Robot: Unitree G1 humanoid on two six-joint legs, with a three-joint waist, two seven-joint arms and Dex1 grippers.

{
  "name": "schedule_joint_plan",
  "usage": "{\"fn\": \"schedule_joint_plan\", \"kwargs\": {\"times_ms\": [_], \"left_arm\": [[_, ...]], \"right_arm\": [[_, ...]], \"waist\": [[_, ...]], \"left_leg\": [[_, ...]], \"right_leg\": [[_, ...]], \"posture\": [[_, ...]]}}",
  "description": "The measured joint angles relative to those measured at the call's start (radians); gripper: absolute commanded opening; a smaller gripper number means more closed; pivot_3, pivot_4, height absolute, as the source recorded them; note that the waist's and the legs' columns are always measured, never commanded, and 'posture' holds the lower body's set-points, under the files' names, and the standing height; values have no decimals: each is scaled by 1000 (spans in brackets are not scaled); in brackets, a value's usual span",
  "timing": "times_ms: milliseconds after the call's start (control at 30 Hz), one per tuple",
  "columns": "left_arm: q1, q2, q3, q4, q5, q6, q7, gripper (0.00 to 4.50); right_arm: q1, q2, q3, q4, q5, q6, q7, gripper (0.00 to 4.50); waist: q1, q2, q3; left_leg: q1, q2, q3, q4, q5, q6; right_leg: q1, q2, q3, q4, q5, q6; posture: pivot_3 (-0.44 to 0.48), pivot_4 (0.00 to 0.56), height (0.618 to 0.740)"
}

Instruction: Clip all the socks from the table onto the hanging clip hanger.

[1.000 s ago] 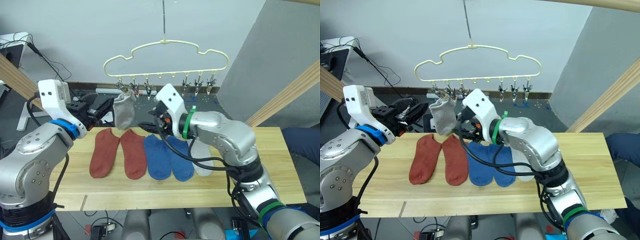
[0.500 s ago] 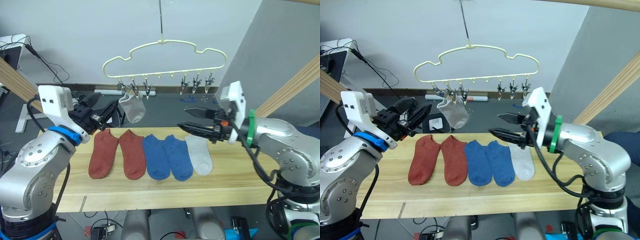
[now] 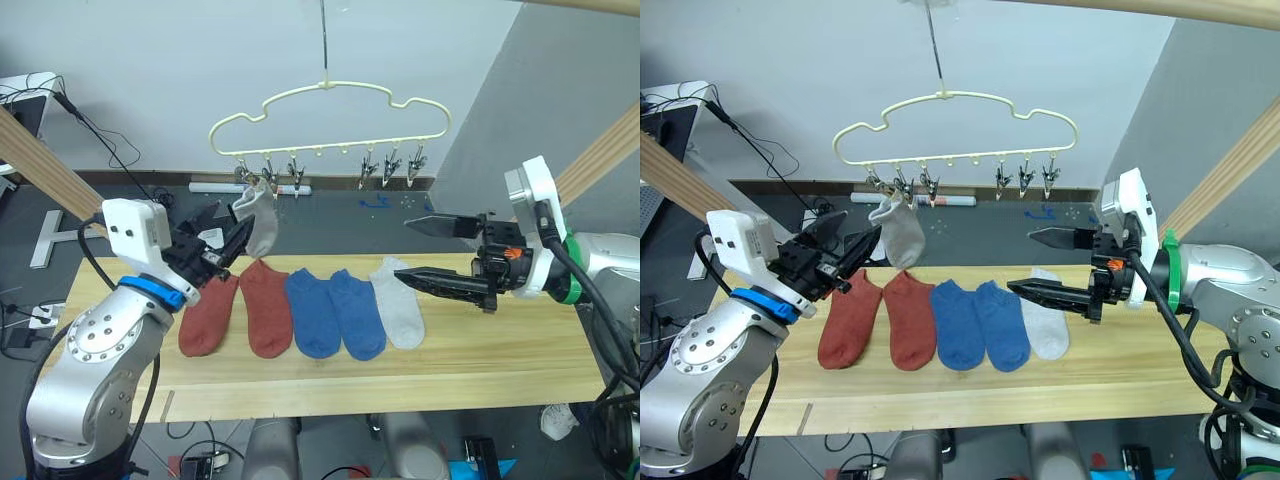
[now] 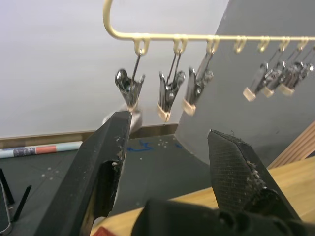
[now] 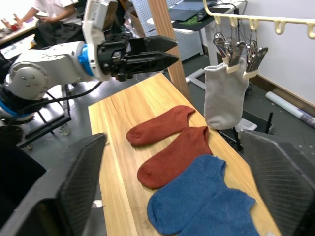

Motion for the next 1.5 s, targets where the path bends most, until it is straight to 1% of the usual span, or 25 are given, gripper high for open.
{"fn": "schedule_joint_plan", "kwargs": {"times_ms": [200,267,367,500,633,867,1067,1200,1267,1433,1467,1500], "left_arm": [[4,-64,-142,5,190,-153,36,2809],[6,-108,-153,14,213,-172,48,2809],[8,-119,-159,32,231,-174,53,2809],[-5,-148,-165,40,237,-172,57,2809],[-52,-185,-177,53,238,-163,67,2809],[-98,-222,-160,94,229,-102,100,2809],[-168,-223,-146,120,224,-68,100,2809],[-190,-224,-146,133,212,-48,97,2809],[-201,-224,-147,135,210,-43,96,2809],[-204,-224,-147,138,207,-39,89,2809],[-209,-224,-147,146,208,-40,84,2431],[-216,-224,-148,157,208,-40,82,2282]], "right_arm": [[2,-28,5,-17,22,-30,-32,4475],[2,-41,5,-17,36,-30,-46,4475],[2,-67,5,-18,68,-30,-55,4475],[2,-98,5,-17,88,-30,-71,4475],[3,-102,6,-18,109,-32,-96,4475],[11,-109,6,-29,151,-33,-145,4475],[47,-117,6,-58,196,-37,-195,4475],[61,-126,5,-75,227,-48,-233,4475],[74,-132,5,-79,237,-54,-250,4475],[84,-146,5,-94,264,-70,-283,4475],[85,-149,5,-94,266,-74,-290,4500],[89,-151,5,-94,268,-77,-295,4500]], "waist": [[2,-1,-1],[2,-1,-1],[1,-1,-1],[0,-1,-1],[0,-1,-1],[-2,-1,-1],[-9,-1,-1],[-22,-1,0],[-26,-1,0],[-31,-1,0],[-34,-1,0],[-36,-1,0]], "left_leg": [[0,0,0,1,0,0],[0,0,0,1,0,0],[0,0,0,1,0,1],[0,0,0,1,0,1],[0,0,0,2,0,1],[0,0,-1,3,0,1],[2,0,-1,8,0,1],[2,0,-1,12,0,1],[2,0,-1,14,0,1],[3,1,0,15,0,1],[3,1,-1,15,0,1],[3,1,-1,15,0,1]], "right_leg": [[1,0,1,0,1,1],[1,0,1,0,1,1],[1,0,0,1,1,1],[1,0,0,1,1,1],[2,0,0,1,1,1],[1,0,0,5,1,1],[2,1,1,11,0,1],[2,1,2,13,0,1],[3,2,2,13,-2,5],[3,2,3,13,-2,5],[3,2,3,13,-2,5],[3,2,2,13,-2,5]], "posture": [[-176,270,740],[-176,270,740],[-193,284,740],[-200,289,740],[-209,295,740],[-244,318,740],[-266,334,740],[-278,339,740],[-278,339,740],[-297,338,740],[-300,340,740],[-300,340,740]]}}
